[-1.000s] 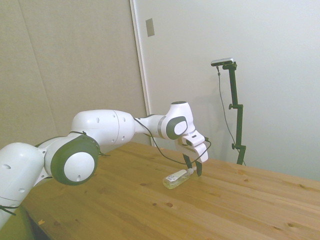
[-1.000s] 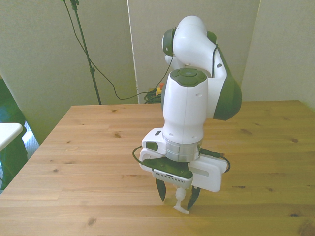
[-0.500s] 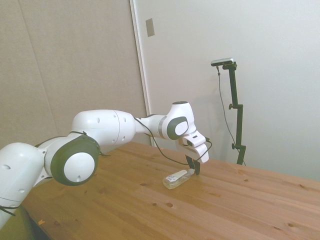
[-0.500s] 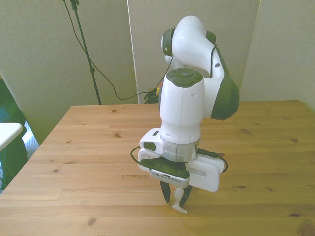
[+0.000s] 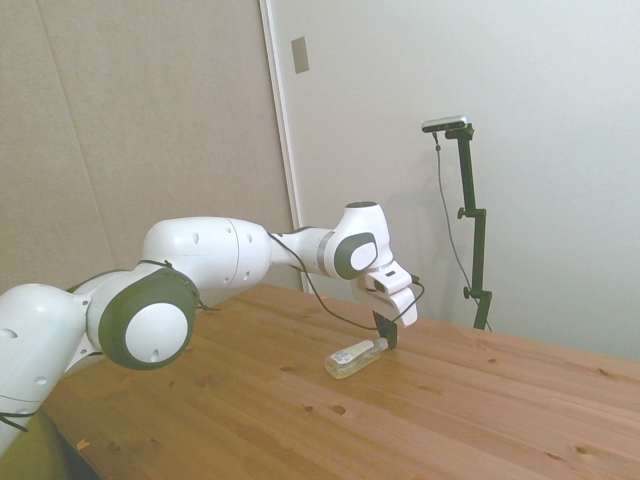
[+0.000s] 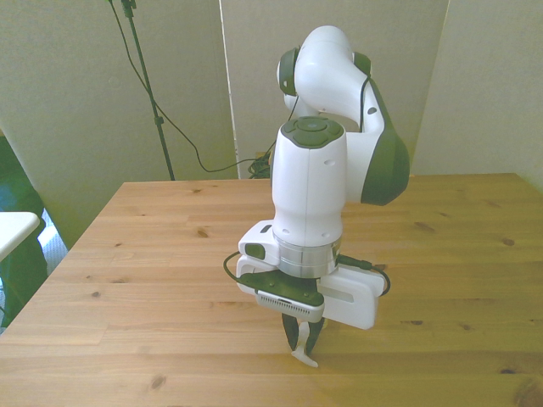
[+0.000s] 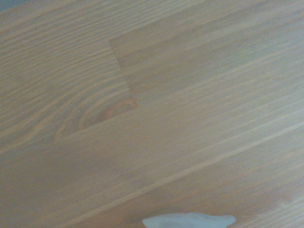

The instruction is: Stand the sanitizer

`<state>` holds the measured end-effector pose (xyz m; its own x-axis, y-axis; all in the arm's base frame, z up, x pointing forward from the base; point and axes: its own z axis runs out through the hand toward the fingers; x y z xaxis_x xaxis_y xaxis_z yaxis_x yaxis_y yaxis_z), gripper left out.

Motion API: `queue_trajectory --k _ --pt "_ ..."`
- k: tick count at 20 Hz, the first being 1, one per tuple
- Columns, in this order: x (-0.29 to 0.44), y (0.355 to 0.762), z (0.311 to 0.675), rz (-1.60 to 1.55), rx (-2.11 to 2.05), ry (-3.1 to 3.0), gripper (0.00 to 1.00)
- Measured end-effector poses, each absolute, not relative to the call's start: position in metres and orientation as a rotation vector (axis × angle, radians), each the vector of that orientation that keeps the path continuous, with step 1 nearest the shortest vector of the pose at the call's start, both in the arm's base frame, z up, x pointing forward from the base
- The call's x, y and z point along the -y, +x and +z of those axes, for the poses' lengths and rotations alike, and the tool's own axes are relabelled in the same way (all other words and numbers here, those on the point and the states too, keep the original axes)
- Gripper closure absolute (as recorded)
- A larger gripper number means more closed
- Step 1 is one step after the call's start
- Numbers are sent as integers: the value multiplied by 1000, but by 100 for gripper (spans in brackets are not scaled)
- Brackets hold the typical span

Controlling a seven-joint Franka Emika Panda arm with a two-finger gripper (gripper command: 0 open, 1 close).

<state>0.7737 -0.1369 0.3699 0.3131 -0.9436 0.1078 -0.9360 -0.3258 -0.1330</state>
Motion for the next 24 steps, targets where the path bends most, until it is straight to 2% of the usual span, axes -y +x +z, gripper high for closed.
queue_trajectory --k 6,16,24 --pt "113 752 424 -349 -1841 -2460 100" --pt "31 691 473 -652 -1939 -2422 100" --pt "6 636 475 -815 -2037 -2345 100"
